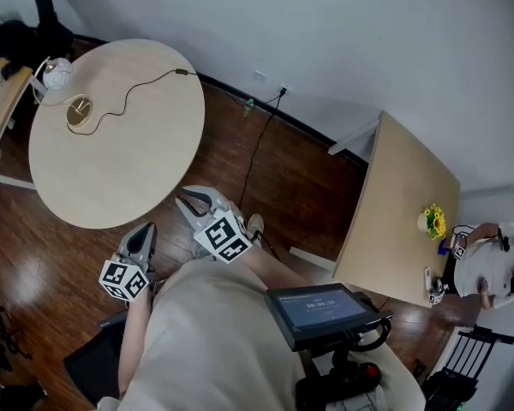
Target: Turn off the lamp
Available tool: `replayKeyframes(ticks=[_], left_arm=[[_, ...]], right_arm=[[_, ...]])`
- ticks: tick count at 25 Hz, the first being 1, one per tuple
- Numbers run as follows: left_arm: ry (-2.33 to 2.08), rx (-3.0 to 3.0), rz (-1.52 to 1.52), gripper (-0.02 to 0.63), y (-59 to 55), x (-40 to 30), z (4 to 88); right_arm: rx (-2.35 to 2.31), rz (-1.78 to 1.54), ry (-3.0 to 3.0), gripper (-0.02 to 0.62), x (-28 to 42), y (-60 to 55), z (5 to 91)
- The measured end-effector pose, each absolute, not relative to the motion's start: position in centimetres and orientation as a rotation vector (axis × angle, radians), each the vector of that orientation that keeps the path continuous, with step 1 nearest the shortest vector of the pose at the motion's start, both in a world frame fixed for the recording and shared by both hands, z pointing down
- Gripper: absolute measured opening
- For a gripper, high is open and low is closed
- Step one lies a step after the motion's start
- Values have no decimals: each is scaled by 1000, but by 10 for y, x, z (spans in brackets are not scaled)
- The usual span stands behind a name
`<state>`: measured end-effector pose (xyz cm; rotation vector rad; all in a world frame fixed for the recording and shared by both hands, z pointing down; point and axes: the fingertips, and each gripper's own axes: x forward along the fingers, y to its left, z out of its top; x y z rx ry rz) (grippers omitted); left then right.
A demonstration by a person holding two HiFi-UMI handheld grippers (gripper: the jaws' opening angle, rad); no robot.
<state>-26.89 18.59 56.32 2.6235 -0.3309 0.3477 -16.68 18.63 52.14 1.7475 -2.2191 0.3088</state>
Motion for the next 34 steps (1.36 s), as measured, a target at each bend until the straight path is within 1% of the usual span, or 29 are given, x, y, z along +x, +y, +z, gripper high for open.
replayKeyframes(ticks=[8, 10, 14, 34], left_arm=[[-282, 2625, 392, 0, 201, -270, 577], [-274, 2622, 399, 0, 204, -274, 579], [-269, 2612, 410, 0, 206, -281, 584], [-210, 2584, 401, 0, 206, -289, 591]], right_arm=[[1779, 376, -2213, 53, -165, 211, 542], [1751, 321, -2167, 5, -168, 218, 548], [1670, 190, -2102, 5, -180, 231, 555], [1649, 201, -2087, 5, -203, 237, 565]])
